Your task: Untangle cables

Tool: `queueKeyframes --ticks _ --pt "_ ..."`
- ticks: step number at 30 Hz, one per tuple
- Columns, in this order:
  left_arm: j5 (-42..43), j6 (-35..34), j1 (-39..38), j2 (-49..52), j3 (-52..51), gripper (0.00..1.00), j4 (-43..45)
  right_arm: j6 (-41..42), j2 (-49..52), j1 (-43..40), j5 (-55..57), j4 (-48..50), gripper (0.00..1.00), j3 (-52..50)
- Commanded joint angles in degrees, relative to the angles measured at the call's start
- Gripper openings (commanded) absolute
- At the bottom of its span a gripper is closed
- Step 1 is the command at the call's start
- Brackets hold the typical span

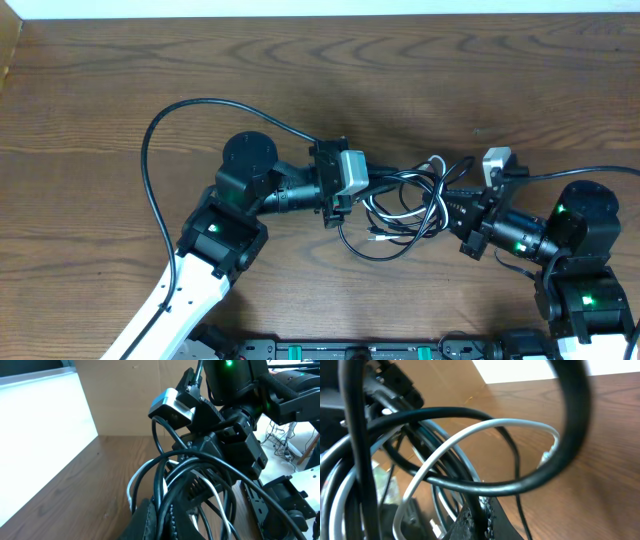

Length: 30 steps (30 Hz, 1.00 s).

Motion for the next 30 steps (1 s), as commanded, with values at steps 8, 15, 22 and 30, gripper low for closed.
queueKeyframes --ticks 8,15,22,30 --pt "0.70 -2.97 5.01 -0.46 1.95 0.07 -0.20 -0.28 0.17 0.02 28.48 -7.89 0.01 -0.11" --pt "0.70 -3.34 6.64 -0.46 1.95 0.07 -1.79 -0.26 0.17 0.02 38.99 -8.68 0.01 -0.11" --pt "0.70 -3.30 6.73 -0.44 1.95 0.07 -5.38 0.39 0.17 0.02 34.49 -7.50 0.01 -0.11" --pt "0.72 -3.32 6.73 -0.44 1.95 0.08 -7.08 0.37 0.17 0.04 17.00 -0.96 0.01 -0.11"
